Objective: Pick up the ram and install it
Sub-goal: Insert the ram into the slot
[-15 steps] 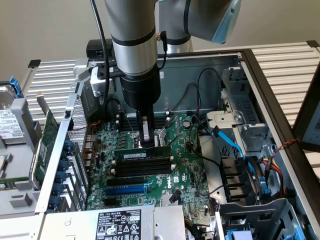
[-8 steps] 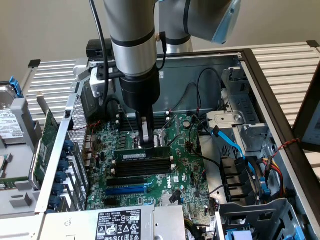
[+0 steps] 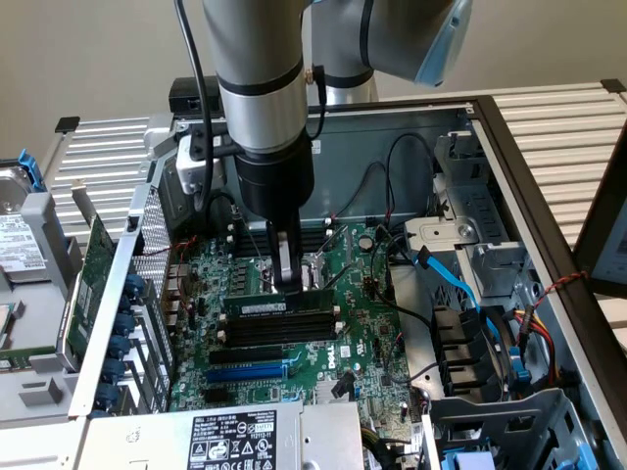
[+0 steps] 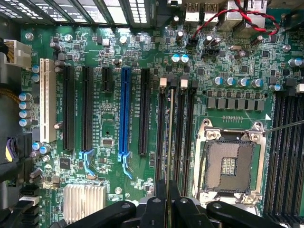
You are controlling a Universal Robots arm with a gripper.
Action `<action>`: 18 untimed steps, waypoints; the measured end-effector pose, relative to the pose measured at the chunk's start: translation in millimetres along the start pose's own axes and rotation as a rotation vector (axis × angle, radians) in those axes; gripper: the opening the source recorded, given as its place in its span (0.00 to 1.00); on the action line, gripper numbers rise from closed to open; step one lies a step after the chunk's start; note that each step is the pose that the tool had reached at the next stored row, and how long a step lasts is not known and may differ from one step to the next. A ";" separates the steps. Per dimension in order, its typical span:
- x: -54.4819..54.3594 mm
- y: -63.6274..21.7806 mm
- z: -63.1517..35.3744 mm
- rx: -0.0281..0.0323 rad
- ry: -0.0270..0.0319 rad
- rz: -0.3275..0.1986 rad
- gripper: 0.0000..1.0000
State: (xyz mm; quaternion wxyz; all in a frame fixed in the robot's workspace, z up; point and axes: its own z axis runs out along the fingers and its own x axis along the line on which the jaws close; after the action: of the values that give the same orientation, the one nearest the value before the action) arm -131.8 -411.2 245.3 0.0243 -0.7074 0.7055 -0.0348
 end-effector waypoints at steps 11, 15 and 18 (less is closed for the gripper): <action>2.1 0.1 1.6 0.0010 -0.0004 -0.004 0.14; 2.0 0.3 3.4 0.0010 -0.0003 -0.004 0.14; 2.3 0.5 4.5 0.0009 -0.0002 -0.004 0.14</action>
State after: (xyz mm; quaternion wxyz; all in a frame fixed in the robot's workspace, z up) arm -131.9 -413.5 240.9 0.0247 -0.7088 0.7041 -0.0351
